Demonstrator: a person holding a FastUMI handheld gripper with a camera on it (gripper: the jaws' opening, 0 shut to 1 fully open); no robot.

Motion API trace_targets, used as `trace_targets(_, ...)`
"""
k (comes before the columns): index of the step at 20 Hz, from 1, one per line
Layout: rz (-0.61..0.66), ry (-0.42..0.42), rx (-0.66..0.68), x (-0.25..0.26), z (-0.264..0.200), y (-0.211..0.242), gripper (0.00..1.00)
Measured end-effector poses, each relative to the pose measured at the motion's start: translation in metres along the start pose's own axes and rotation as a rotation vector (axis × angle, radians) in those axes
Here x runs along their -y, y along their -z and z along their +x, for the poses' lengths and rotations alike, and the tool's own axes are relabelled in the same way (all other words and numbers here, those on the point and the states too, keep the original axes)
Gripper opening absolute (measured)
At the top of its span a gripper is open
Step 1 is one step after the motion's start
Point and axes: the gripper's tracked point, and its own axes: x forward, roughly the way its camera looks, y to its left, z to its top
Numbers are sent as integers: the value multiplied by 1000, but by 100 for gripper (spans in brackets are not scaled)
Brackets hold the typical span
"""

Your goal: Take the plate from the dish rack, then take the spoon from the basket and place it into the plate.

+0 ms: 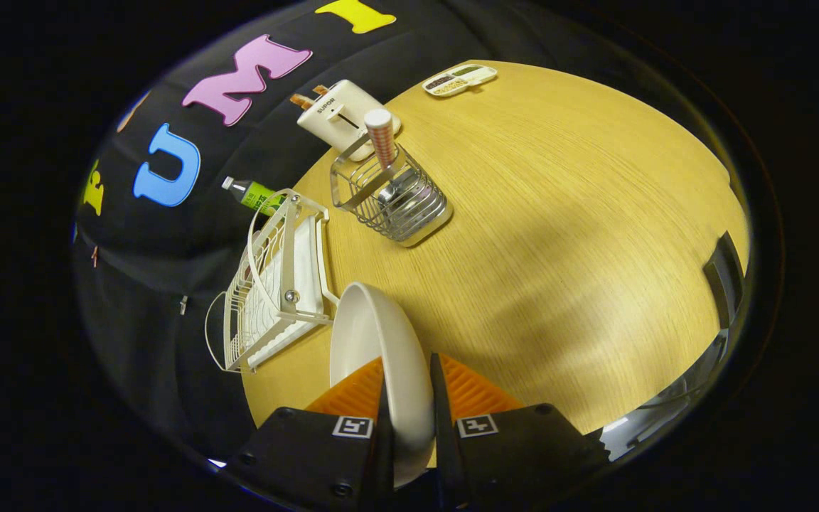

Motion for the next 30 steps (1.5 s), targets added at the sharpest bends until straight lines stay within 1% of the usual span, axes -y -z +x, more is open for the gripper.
trace_targets(4,-22,29,-10,4,2,-1,32)
trace_targets(6,-38,67,-7,13,2,-4,37)
trace_targets(7,-38,78,-2,16,1,-7,44)
trace_targets(8,-35,83,5,17,0,-10,46)
trace_targets(10,-35,99,7,22,-3,-12,47)
trace_targets(11,-49,112,9,24,-5,-13,49)
trace_targets(13,-99,130,16,26,-13,-19,50)
trace_targets(16,-199,128,52,17,-29,-36,50)
trace_targets(19,-330,117,109,2,-45,-59,50)
trace_targets(22,-487,114,164,-12,-63,-85,49)
trace_targets(25,-628,111,201,-25,-73,-111,49)
trace_targets(27,-675,96,209,-32,-74,-123,50)
trace_targets(30,-699,85,201,-33,-67,-138,49)
